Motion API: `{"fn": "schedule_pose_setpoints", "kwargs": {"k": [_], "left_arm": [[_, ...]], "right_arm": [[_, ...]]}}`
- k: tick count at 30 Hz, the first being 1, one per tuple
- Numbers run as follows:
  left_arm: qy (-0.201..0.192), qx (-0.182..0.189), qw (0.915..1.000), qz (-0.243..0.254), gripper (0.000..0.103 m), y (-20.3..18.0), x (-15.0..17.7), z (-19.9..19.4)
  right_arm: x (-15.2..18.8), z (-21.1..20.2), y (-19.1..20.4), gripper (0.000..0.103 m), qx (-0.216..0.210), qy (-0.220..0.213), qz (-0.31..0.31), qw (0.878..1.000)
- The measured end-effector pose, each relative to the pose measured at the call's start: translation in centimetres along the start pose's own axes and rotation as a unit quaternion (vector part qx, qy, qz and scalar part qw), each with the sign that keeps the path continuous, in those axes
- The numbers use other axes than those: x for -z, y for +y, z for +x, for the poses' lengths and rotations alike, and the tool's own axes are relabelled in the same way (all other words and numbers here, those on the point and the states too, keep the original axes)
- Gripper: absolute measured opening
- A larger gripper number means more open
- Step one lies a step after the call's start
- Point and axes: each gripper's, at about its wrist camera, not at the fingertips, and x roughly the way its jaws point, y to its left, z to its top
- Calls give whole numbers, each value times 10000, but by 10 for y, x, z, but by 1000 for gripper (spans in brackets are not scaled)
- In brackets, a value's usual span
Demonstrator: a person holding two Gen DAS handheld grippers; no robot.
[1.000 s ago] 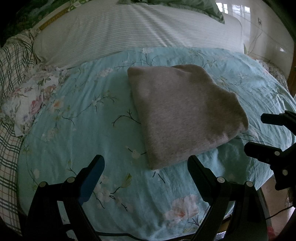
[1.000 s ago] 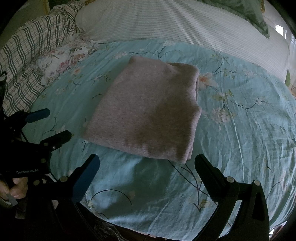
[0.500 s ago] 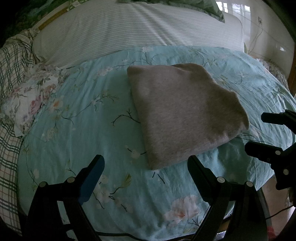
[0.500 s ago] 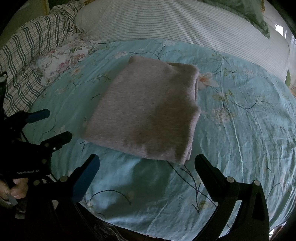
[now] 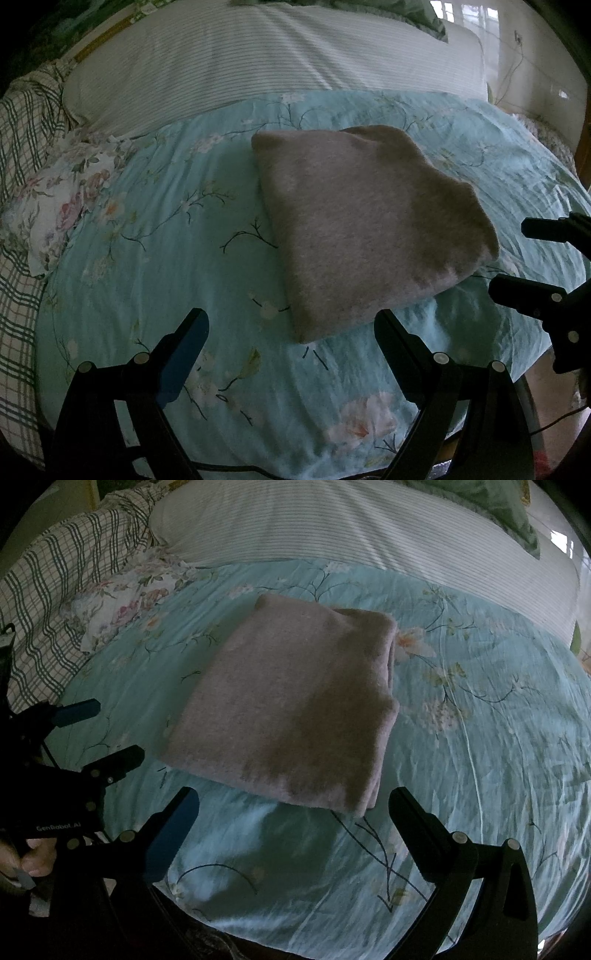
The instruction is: Fold small clothes
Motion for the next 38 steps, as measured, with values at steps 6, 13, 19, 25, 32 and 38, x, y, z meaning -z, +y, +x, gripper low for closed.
{"fn": "schedule_pose_setpoints", "kwargs": {"k": [6,13,19,25,32,38], "left_arm": [[-30,-42,10000,-13,92,2,-4,5],[-7,-102,9999,0,92,4,-7,13],[38,-76,10000,-5,92,5,-12,17],[54,-103,9999,-11,92,5,-12,19],[83,-74,9999,-86,92,7,-14,20],[99,-18,9998,-149,93,9,-14,21]], "right_arm": [[-6,3,-3,102,-16,-13,28,10000],[-6,5,-3,102,-21,-14,40,10000],[-8,8,-5,102,-15,-20,82,10000],[-8,10,-14,102,-13,-32,150,9999],[-9,9,-20,102,-23,-58,217,9997],[-12,10,-25,102,-43,-88,238,9997]]}}
